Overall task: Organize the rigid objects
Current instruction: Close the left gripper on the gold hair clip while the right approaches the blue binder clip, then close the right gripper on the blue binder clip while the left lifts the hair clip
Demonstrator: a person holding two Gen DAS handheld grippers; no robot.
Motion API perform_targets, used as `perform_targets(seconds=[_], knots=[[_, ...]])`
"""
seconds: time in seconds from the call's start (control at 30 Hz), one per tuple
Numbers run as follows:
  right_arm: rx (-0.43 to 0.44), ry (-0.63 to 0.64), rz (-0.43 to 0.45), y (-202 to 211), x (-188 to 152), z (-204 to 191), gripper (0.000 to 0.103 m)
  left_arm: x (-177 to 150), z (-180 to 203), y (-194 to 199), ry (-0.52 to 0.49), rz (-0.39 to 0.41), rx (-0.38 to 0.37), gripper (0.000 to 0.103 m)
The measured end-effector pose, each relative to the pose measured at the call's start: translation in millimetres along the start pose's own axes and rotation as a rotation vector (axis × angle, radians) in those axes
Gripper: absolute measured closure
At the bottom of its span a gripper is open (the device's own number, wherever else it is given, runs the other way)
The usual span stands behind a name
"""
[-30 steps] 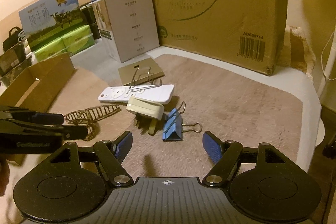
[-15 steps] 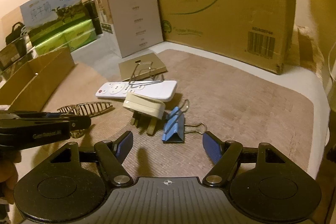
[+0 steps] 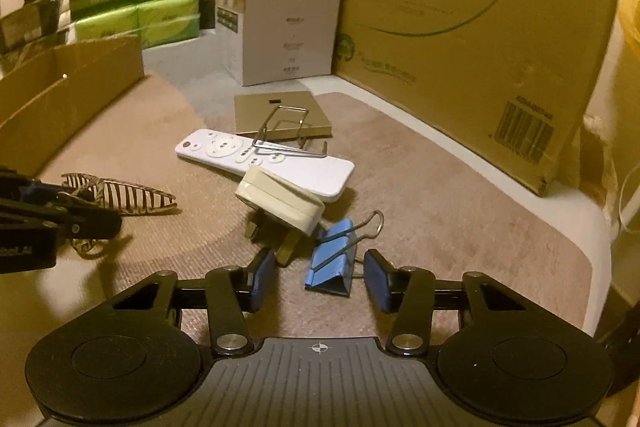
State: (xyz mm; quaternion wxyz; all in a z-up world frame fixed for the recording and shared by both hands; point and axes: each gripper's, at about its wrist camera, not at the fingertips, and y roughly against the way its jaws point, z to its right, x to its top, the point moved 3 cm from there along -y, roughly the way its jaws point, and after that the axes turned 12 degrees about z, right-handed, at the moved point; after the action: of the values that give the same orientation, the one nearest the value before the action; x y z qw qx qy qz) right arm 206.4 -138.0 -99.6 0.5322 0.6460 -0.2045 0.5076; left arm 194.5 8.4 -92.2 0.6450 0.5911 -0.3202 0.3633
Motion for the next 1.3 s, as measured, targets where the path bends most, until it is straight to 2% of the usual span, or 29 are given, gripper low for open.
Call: perform_targets(seconds=[0.1, 0.23, 0.27, 0.43, 0.6, 0.67, 0.83, 1.07, 1.3], knots=[[0.018, -0.014, -0.003, -1.9, -0.7, 1.3, 0.061, -0.8, 2.3, 1.3, 0.000, -0.003, -0.013, 0.076], [0.006, -0.011, -0.007, 3.8, -1.9, 0.6, 0.078, -3.3, 3.4, 5.7, 0.002, -0.009, -0.023, 0.076], [0.005, -0.017, -0.010, 5.7, -2.6, 1.0, 0.079, -4.1, 3.8, 7.2, 0.002, -0.010, -0.025, 0.076], [0.007, -0.065, -0.029, 20.3, -5.8, 0.7, 0.080, -9.7, 6.4, 19.3, -0.005, -0.019, -0.038, 0.076], [0.086, -0.153, -0.046, 50.0, -13.3, -10.5, 0.080, -20.9, 4.7, 36.8, -0.021, -0.023, -0.045, 0.076], [0.096, -0.130, -0.046, 60.9, -19.0, -19.2, 0.080, -25.4, 3.6, 42.5, -0.027, -0.022, -0.040, 0.076], [0.058, -0.043, -0.010, 72.9, -31.3, -35.7, 0.079, -32.4, 1.8, 49.0, -0.025, -0.010, -0.021, 0.075], [0.039, 0.038, 0.022, 63.4, -31.3, -43.7, 0.074, -34.2, 3.2, 47.5, -0.026, 0.016, 0.004, 0.071], [0.033, 0.069, 0.037, 56.8, -32.4, -46.2, 0.073, -34.4, 3.9, 43.2, -0.028, 0.027, 0.026, 0.071]])
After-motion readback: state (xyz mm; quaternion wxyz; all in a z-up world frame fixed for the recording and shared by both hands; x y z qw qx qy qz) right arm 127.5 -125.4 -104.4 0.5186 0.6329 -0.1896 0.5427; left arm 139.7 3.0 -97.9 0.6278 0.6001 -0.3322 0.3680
